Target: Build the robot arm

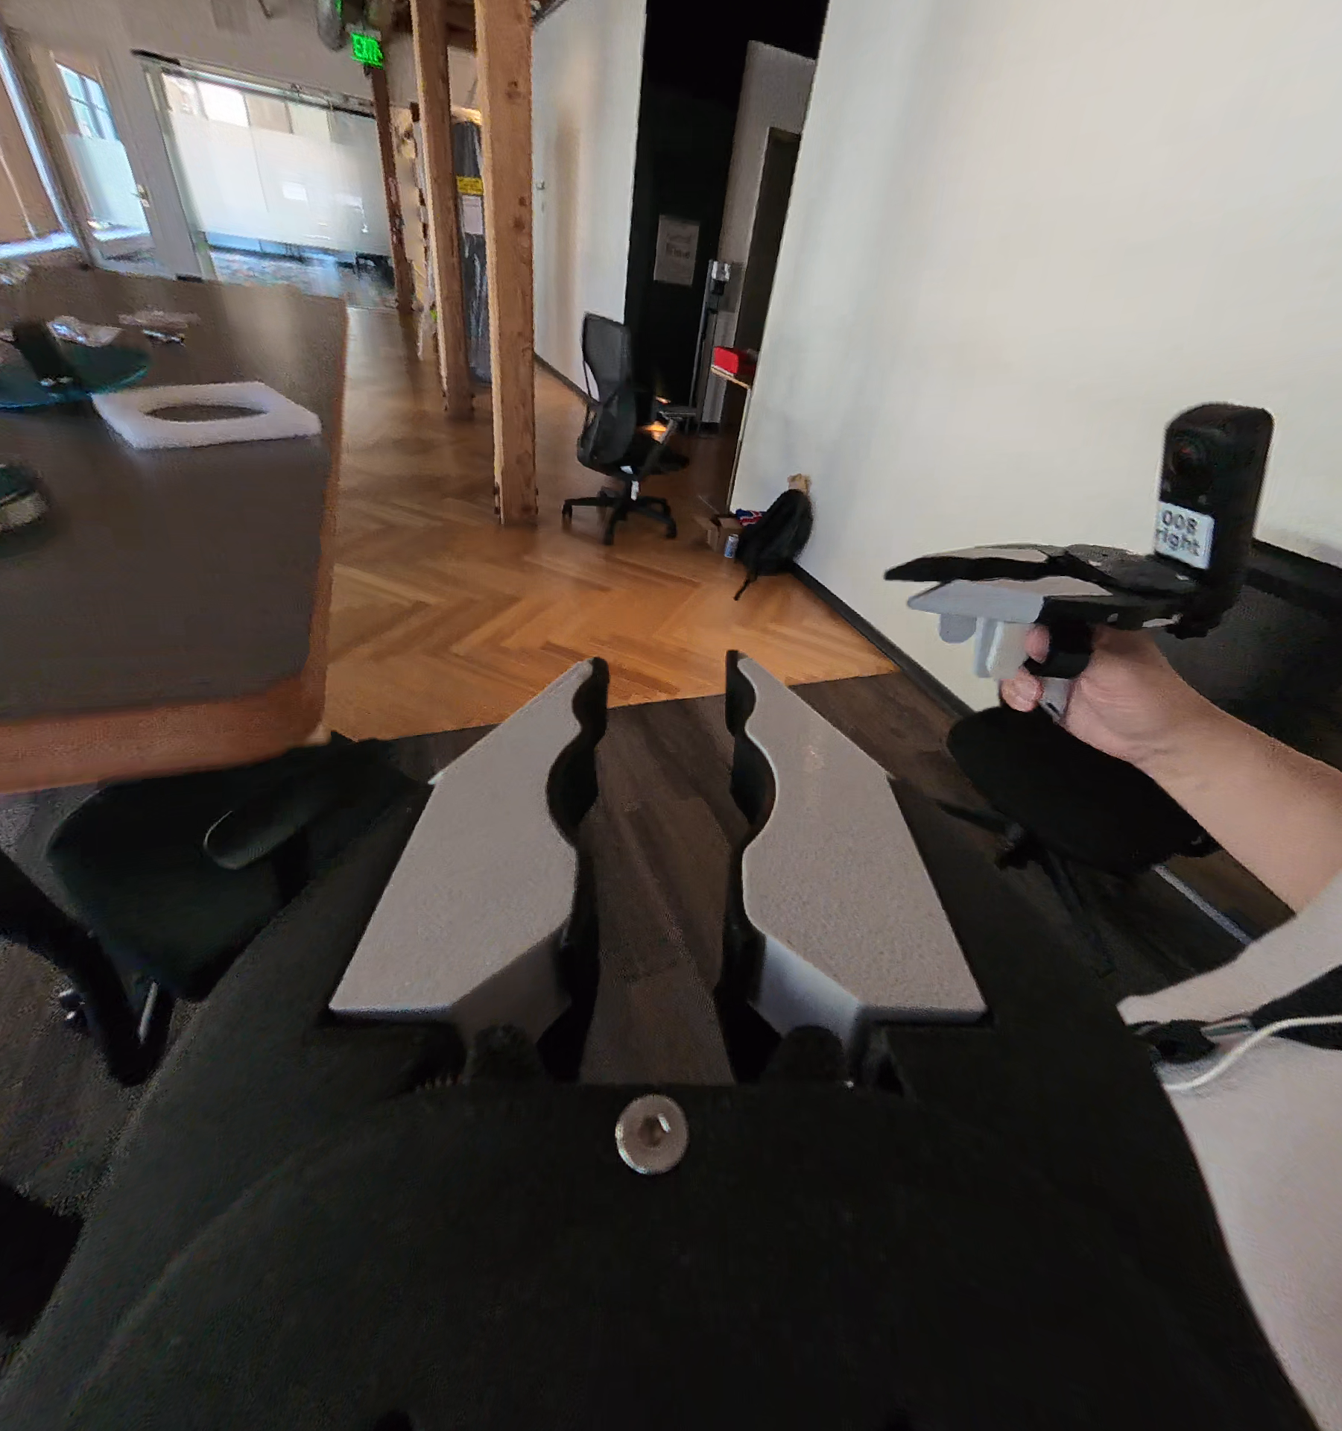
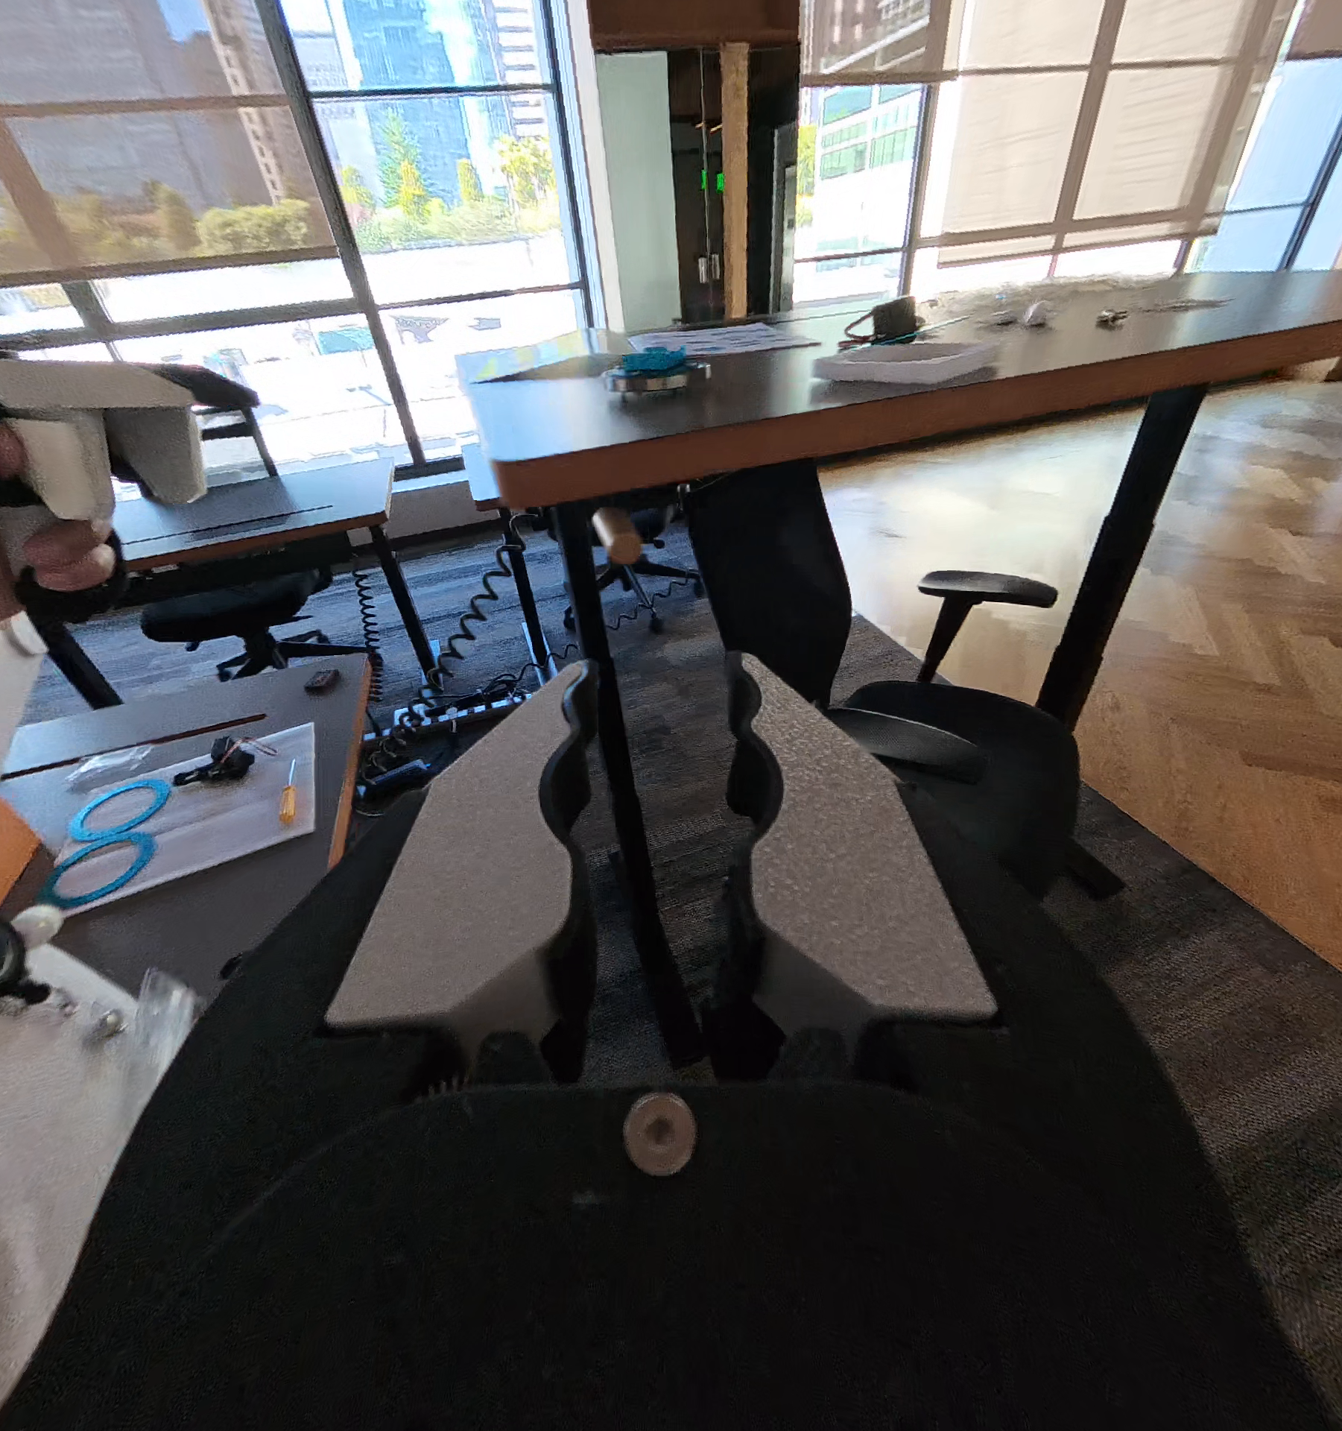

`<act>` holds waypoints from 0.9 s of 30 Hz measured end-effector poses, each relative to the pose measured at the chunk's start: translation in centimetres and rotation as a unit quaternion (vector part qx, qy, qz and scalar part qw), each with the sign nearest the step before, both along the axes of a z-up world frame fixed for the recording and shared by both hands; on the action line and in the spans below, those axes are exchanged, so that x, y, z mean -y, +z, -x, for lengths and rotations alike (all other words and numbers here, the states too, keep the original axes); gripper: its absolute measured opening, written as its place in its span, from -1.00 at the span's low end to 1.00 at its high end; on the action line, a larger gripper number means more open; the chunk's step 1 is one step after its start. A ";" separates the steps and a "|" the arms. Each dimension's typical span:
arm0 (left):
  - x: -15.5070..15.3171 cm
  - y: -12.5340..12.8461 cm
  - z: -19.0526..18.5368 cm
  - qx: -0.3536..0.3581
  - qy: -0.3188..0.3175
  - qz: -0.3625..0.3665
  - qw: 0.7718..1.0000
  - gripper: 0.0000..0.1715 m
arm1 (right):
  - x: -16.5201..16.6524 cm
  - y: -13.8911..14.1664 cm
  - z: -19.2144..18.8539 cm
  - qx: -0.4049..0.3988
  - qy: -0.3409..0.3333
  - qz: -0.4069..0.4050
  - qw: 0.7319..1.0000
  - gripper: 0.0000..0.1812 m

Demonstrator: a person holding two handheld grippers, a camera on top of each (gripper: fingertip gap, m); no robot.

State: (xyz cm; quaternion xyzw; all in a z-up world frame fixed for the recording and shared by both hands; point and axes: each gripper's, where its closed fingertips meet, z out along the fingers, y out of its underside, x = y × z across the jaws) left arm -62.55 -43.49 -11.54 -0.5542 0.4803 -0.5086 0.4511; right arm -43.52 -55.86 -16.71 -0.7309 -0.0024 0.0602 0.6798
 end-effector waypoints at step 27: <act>-22.4 5.9 -26.7 0.057 0.275 0.050 0.958 -0.78 | -49.6 7.8 -19.9 0.328 0.644 0.049 0.690 -0.55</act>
